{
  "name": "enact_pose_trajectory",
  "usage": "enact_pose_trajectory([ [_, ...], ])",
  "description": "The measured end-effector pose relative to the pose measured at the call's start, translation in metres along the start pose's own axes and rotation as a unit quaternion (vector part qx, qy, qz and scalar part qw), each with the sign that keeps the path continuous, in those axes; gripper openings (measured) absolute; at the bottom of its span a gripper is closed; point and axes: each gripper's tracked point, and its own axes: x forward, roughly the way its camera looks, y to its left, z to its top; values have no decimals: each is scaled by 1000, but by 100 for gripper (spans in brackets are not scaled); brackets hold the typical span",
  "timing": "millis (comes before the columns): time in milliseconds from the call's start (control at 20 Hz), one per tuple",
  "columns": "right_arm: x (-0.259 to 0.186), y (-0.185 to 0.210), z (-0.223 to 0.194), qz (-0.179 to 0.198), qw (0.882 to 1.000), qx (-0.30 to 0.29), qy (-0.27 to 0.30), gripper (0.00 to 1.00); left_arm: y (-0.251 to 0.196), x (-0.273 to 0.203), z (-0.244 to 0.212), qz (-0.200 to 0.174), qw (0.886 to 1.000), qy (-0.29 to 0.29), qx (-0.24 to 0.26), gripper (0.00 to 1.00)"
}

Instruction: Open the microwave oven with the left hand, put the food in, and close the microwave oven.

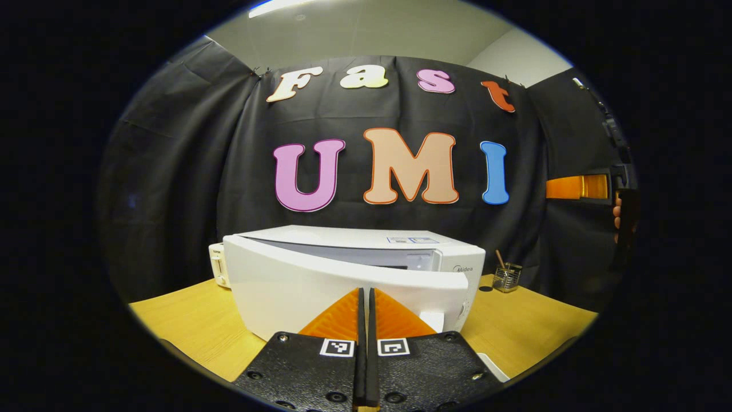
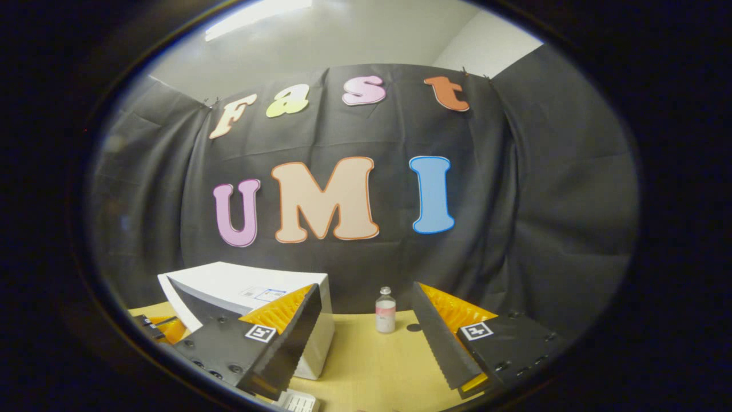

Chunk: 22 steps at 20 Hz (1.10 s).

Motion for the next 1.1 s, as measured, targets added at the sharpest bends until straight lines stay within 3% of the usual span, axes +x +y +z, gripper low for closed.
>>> enact_pose_trajectory([
  [350,-3,-11,2,-7,1000,10,-6,100,-7,40,-15,1,1000,24,-8,1],
  [800,0,-11,1,-7,1000,11,-2,100,-5,44,-8,7,1000,14,2,1],
  [850,-1,-11,0,-7,1000,10,-2,96,-6,45,-8,10,1000,15,6,1],
  [1100,-1,-8,0,-4,1000,6,-2,100,-5,45,-8,11,1000,15,5,1],
])
